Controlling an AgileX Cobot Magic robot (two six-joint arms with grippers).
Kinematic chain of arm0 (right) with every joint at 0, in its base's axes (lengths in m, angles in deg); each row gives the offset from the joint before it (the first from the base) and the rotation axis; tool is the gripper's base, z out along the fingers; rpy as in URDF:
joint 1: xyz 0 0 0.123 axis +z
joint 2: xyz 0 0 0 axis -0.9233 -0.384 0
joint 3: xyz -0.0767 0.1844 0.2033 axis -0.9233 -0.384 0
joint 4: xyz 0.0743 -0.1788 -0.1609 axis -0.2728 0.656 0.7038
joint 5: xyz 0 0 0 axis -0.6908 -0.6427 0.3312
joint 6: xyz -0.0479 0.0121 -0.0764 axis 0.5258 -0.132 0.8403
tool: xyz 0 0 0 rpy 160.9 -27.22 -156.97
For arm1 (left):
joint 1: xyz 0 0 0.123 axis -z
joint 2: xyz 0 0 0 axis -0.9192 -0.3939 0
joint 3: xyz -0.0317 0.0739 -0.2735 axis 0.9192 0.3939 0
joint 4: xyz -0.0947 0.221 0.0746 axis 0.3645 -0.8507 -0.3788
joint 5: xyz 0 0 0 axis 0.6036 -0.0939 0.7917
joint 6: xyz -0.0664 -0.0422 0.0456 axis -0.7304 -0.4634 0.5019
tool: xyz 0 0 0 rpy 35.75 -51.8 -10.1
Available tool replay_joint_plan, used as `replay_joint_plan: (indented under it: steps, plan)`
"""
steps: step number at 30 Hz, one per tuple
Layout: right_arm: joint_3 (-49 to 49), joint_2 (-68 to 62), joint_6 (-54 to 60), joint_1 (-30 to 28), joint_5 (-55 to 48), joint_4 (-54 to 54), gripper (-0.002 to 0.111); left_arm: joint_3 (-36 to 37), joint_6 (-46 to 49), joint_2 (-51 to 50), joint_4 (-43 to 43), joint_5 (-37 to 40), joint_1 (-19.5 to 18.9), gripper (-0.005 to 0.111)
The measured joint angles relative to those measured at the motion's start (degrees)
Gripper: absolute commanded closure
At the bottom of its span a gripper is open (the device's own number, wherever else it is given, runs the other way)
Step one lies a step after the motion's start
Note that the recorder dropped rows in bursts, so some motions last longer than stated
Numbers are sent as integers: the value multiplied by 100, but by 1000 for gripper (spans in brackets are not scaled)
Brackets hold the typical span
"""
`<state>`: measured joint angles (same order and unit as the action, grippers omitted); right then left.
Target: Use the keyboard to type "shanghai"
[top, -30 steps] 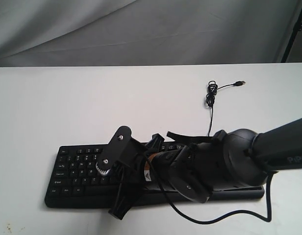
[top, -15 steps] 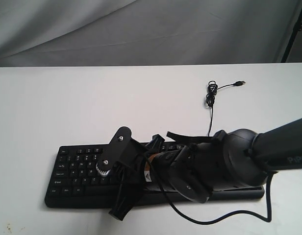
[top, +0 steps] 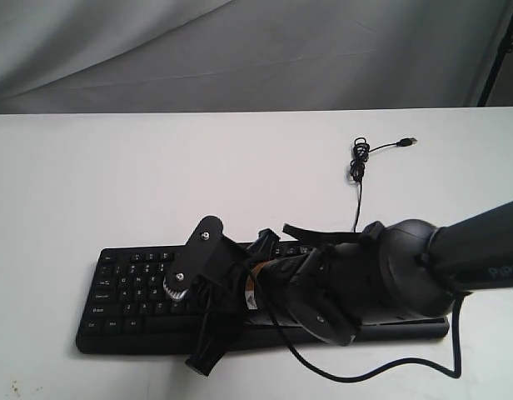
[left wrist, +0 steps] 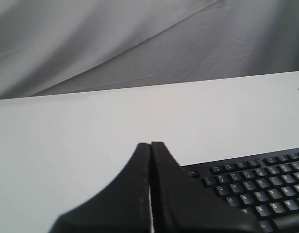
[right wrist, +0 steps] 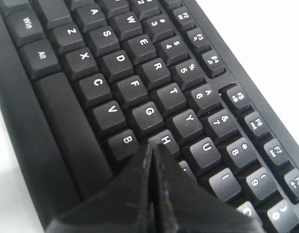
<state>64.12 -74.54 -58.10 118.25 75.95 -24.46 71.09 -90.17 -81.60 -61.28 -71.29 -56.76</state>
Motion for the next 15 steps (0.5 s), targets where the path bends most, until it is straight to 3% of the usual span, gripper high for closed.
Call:
replay_joint_plan:
  steps: [15]
  plan:
    - [697, 12, 34, 93, -424, 146, 108, 0, 0, 0, 0, 0, 0, 107]
